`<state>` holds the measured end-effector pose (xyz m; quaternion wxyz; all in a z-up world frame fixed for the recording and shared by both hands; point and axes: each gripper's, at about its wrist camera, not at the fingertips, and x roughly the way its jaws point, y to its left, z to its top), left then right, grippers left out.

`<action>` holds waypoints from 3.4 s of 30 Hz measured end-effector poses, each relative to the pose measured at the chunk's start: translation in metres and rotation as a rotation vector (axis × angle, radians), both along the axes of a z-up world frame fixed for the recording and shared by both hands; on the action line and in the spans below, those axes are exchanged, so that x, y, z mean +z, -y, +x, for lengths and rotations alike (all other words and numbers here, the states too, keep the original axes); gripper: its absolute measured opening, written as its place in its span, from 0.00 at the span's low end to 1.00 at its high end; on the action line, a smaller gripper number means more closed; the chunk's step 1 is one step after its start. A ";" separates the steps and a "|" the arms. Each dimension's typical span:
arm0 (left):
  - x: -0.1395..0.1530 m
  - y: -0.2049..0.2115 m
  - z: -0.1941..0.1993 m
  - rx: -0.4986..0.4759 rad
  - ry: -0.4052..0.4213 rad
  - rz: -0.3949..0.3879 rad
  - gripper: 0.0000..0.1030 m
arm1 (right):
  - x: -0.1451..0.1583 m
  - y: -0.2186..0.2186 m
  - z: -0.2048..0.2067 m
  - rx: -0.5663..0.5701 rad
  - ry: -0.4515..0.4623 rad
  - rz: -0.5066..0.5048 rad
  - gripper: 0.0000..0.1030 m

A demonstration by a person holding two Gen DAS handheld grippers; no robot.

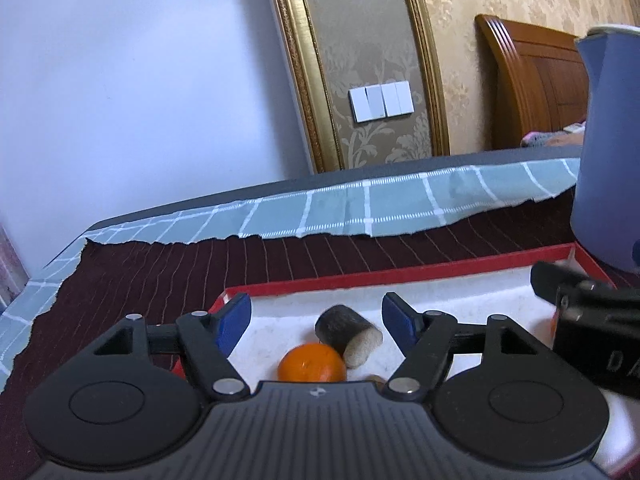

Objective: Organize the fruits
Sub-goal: 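Open the left tool to drop the black cylinder while the right tool releases the yellow fruit, then withdraw both open tools from the tray toward the loose items in front, then grasp the patterned black cylinder with the left tool while the right tool grasps a green tomato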

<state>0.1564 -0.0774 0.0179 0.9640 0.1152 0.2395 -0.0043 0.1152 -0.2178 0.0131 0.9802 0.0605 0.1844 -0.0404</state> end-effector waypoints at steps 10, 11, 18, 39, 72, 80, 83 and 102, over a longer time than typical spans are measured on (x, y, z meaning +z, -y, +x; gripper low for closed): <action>0.009 -0.032 -0.054 -0.013 0.003 -0.065 0.70 | -0.006 -0.001 -0.016 0.028 -0.004 0.025 1.00; 0.009 -0.037 -0.059 -0.014 0.003 -0.081 0.70 | -0.006 -0.002 -0.019 0.030 -0.003 0.021 1.00; 0.001 -0.050 -0.082 -0.020 0.000 -0.119 0.70 | -0.015 -0.011 -0.043 0.062 -0.026 -0.022 1.00; -0.015 -0.072 -0.126 0.004 -0.001 -0.149 0.76 | -0.023 -0.031 -0.100 -0.057 -0.057 -0.121 1.00; -0.039 -0.099 -0.167 -0.144 -0.083 -0.204 0.78 | -0.034 -0.036 -0.151 0.034 -0.084 -0.098 1.00; -0.042 -0.098 -0.162 -0.098 -0.150 -0.270 0.56 | -0.036 -0.029 -0.148 0.044 -0.103 -0.049 1.00; -0.044 -0.095 -0.160 -0.093 -0.158 -0.276 0.44 | -0.036 -0.027 -0.148 0.049 -0.101 -0.035 1.00; -0.046 -0.085 -0.163 -0.127 -0.128 -0.228 0.31 | -0.037 -0.022 -0.143 0.047 -0.152 -0.038 1.00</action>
